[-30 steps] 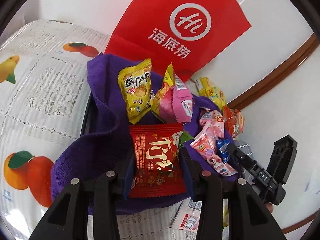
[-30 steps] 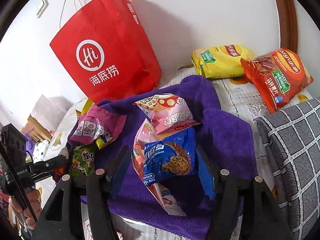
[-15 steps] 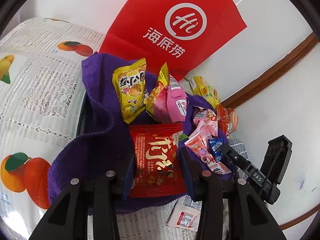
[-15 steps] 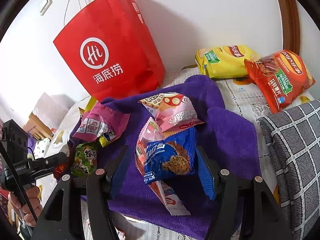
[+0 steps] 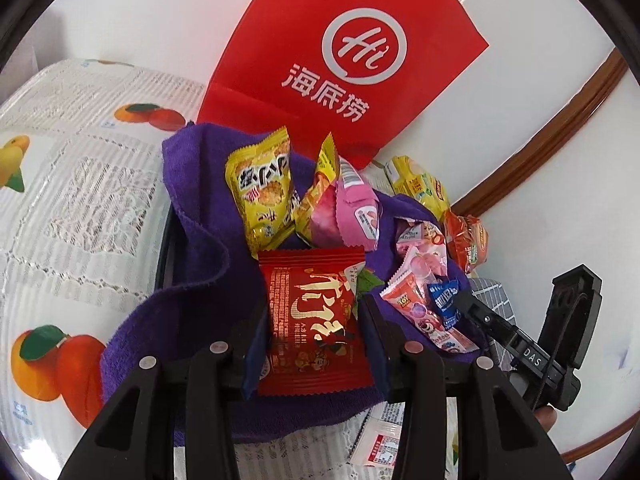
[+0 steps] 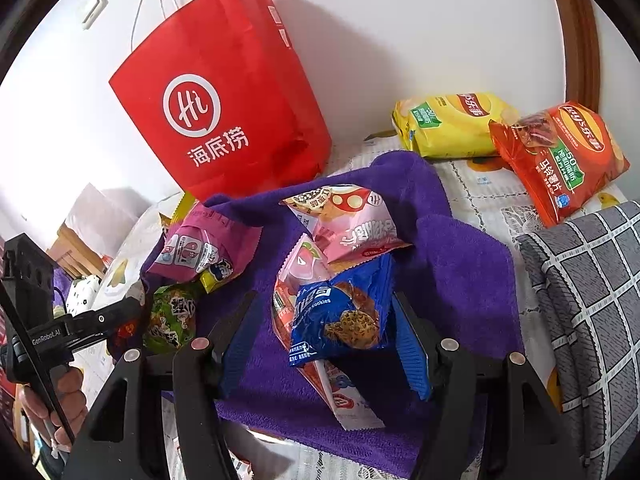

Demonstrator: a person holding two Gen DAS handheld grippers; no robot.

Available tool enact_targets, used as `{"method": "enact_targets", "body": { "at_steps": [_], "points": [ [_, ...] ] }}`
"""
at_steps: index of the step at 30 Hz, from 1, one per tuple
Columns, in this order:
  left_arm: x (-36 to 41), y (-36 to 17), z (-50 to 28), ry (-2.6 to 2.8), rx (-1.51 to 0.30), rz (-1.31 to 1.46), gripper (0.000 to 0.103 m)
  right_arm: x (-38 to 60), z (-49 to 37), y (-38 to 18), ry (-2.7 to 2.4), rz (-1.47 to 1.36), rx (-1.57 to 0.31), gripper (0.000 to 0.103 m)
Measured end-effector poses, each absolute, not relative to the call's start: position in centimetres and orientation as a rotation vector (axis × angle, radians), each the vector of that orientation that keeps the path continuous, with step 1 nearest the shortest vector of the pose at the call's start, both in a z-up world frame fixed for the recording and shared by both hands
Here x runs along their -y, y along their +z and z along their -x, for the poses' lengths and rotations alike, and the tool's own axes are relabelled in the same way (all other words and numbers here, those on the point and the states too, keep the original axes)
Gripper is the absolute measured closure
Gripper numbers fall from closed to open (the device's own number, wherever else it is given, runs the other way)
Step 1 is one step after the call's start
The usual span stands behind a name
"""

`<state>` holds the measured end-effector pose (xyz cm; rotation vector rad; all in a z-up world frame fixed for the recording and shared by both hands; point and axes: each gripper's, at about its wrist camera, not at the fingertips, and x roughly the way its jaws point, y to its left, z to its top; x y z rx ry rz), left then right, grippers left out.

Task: Organize snacks
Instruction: 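Carry the red packet onto the purple towel while the right tool carries the blue packet there, then open both tools to release the packets onto the purple towel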

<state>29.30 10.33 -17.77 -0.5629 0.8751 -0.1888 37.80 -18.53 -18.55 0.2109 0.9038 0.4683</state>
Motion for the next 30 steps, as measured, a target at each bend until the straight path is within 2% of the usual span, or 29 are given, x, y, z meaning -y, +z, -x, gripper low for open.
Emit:
{"method": "enact_targets", "body": {
  "at_steps": [10, 15, 17, 30],
  "points": [
    [-10.1, -17.7, -29.4, -0.166, -0.874, 0.511, 0.056, 18.4, -37.7, -18.5, 0.468, -0.193, -0.897, 0.039],
    [-10.4, -17.6, -29.3, -0.172, -0.868, 0.528, 0.043, 18.1, -37.3, -18.1, 0.472, -0.173, -0.879, 0.039],
    [-10.4, -17.4, -29.2, -0.169, -0.861, 0.526, 0.041, 18.0, -37.1, -18.0, 0.475, -0.164, -0.872, 0.039],
    [-10.2, -15.1, -28.2, -0.142, -0.808, 0.498, 0.035, 16.3, -31.7, -15.7, 0.595, -0.140, -0.846, 0.038]
  ]
}}
